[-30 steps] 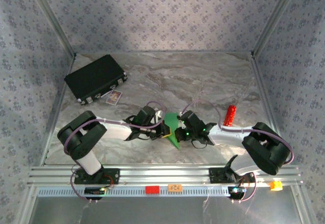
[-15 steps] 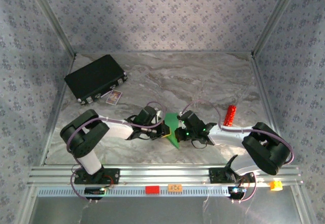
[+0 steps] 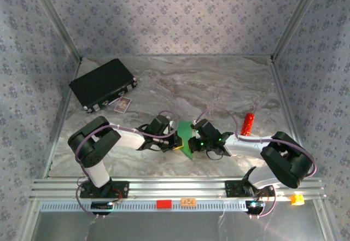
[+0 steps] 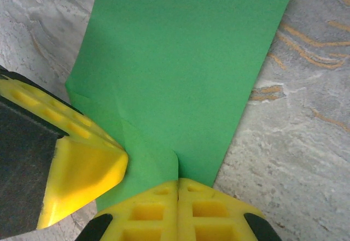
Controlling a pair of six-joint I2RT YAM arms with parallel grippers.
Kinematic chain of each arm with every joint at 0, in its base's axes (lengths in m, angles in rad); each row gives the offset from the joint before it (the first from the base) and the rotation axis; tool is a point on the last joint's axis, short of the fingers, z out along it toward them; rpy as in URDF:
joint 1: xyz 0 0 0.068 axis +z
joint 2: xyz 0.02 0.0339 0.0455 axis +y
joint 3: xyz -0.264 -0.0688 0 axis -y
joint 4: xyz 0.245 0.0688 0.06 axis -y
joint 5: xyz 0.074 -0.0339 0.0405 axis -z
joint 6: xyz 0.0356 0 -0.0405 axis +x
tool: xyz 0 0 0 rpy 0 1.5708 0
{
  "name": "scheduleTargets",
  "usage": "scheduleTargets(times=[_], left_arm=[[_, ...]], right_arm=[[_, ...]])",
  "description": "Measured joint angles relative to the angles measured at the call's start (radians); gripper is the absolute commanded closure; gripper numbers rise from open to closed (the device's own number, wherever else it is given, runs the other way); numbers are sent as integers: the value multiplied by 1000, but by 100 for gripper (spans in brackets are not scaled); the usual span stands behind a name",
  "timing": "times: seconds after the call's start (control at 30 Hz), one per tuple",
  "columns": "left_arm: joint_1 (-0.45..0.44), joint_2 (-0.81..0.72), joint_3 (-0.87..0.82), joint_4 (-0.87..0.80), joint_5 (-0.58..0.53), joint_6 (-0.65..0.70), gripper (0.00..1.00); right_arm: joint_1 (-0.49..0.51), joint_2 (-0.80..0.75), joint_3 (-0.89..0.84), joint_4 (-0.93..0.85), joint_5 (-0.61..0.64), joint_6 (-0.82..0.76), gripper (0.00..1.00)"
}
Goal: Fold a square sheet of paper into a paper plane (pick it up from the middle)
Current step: Third fold the triangle at the center of the table.
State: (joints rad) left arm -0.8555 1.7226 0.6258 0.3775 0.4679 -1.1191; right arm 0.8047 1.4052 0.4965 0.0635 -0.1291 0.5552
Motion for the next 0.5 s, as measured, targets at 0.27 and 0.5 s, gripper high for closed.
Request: scheduleTargets(times=[0.27,0.5], left_arm=[[0,2,2,0,0,0,100],[0,2,2,0,0,2,100]], right_arm=[[-13,-96,19,-69,3,21,64],[-51,-235,20,-109,-63,40,76]])
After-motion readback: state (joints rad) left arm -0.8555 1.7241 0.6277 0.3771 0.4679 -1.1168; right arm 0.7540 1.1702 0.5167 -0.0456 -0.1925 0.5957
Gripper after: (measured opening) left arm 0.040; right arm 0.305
